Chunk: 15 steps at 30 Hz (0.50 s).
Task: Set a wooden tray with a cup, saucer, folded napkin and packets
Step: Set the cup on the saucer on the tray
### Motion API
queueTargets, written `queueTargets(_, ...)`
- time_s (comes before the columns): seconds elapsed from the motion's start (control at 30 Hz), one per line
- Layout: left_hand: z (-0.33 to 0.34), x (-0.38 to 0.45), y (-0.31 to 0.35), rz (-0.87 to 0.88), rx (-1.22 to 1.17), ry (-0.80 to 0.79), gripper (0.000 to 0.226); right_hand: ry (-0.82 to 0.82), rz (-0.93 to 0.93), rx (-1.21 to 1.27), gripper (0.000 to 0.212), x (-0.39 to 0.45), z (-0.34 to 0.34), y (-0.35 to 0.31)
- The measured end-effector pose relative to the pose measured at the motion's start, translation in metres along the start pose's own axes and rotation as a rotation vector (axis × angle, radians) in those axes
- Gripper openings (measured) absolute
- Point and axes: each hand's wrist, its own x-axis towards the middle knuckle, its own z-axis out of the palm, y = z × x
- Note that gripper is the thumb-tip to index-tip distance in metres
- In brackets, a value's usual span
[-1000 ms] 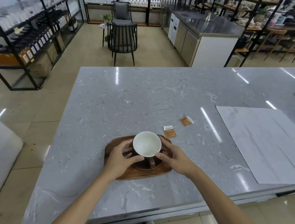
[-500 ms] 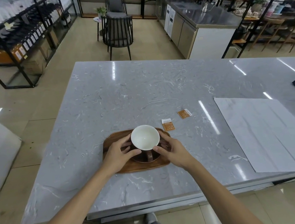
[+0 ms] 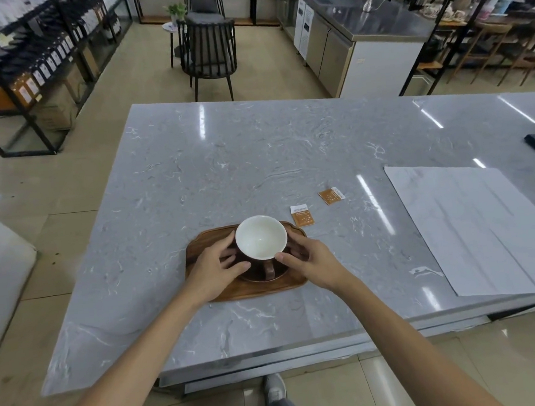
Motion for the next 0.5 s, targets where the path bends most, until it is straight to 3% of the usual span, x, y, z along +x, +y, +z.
queueTargets(0.13,-0.002,-0.003,0.013,0.064,0.131,0.106,0.070,0.038,-0.027,0.007,0.061,-0.011,-0.007,0.003)
queueTargets(0.27,0.007,-0.011,0.032,0.350,0.441,0.240,0.056,0.127,-0.049,-0.036,0.042,-0.033,-0.025,0.011)
queueTargets(0.4,0.036,-0.015,0.059,0.573,0.572,0.160,0.044,0.162,-0.048,-0.143,0.032,-0.064,-0.046,0.025)
queueTargets(0.5,0.072,-0.012,0.073,0.613,0.570,0.060,0.036,0.192,-0.040,-0.205,0.028,-0.092,-0.066,0.046)
